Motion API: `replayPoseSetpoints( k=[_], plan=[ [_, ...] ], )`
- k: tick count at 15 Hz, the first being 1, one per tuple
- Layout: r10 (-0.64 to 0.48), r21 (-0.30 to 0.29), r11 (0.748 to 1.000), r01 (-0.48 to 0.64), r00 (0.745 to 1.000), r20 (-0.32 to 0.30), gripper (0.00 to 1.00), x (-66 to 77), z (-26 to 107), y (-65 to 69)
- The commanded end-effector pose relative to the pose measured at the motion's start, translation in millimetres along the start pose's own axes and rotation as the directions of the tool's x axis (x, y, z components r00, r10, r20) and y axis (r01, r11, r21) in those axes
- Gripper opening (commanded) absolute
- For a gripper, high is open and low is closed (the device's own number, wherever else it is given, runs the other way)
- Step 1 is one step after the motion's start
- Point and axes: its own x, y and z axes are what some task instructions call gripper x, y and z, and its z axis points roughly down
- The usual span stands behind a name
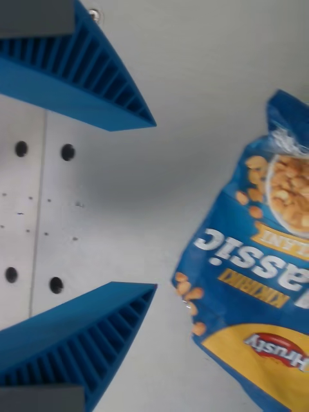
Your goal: Move above the blue bag
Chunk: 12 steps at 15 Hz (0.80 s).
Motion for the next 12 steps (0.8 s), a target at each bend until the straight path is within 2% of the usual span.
replayPoseSetpoints(
  k=[1, 12],
  plan=[
    [0.028, -0.009, 1.0, -0.028, 0.999, 0.022, 1.0, 13.6, 2.3, 7.5],
    [0.071, -0.012, 0.997, -0.071, 0.997, 0.003, 1.0, 44.0, 28.2, 31.6]
  ],
)
